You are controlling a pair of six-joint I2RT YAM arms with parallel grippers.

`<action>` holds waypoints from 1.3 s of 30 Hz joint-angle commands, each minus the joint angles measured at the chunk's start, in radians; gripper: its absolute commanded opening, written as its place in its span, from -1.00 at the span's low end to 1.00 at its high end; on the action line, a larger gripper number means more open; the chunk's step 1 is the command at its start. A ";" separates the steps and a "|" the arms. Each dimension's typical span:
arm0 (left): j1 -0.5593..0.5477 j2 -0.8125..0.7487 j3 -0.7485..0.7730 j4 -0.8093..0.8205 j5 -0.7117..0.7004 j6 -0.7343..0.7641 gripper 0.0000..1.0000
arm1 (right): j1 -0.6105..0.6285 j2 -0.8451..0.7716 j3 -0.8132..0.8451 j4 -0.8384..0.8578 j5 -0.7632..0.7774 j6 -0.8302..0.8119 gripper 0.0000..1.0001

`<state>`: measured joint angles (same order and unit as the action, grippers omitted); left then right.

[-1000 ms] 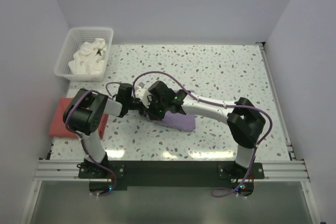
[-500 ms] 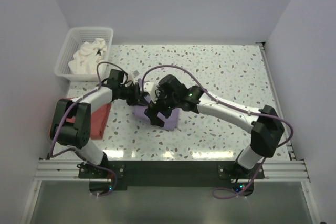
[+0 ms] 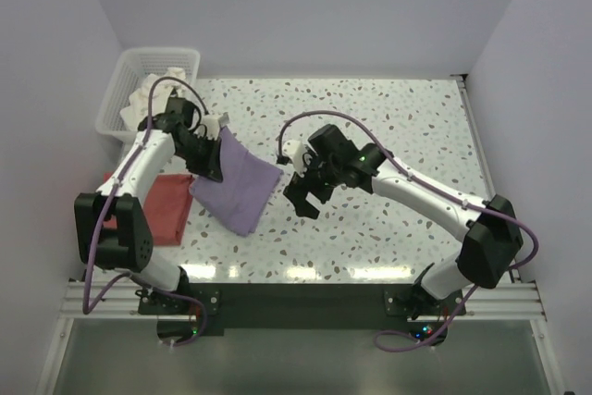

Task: Fold and stack the t-shirts
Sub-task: Neatly place the folded tshirt to the corner

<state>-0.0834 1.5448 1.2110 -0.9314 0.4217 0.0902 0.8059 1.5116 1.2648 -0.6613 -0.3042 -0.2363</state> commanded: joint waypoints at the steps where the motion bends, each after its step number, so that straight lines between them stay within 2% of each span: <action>1: 0.043 -0.046 0.078 -0.139 -0.040 0.170 -1.00 | 0.004 -0.036 -0.015 -0.038 0.034 -0.037 0.97; 7: 0.083 -0.107 0.082 -0.201 -0.098 0.269 -1.00 | 0.001 -0.042 -0.018 -0.058 0.065 -0.064 0.97; 13: 0.240 -0.152 0.070 -0.303 -0.021 0.404 -1.00 | 0.003 -0.044 -0.030 -0.067 0.074 -0.078 0.97; 17: 0.263 -0.210 0.096 -0.333 -0.015 0.470 -1.00 | 0.003 -0.034 -0.044 -0.064 0.065 -0.078 0.97; 27: 0.298 -0.282 0.157 -0.385 0.046 0.480 -1.00 | 0.003 -0.008 -0.030 -0.075 0.071 -0.097 0.97; 39: 0.353 -0.313 0.180 -0.386 0.014 0.476 -1.00 | 0.003 -0.008 -0.038 -0.078 0.076 -0.104 0.97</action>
<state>0.2451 1.2636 1.3426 -1.3182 0.4225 0.5442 0.8066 1.5120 1.2221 -0.7300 -0.2443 -0.3267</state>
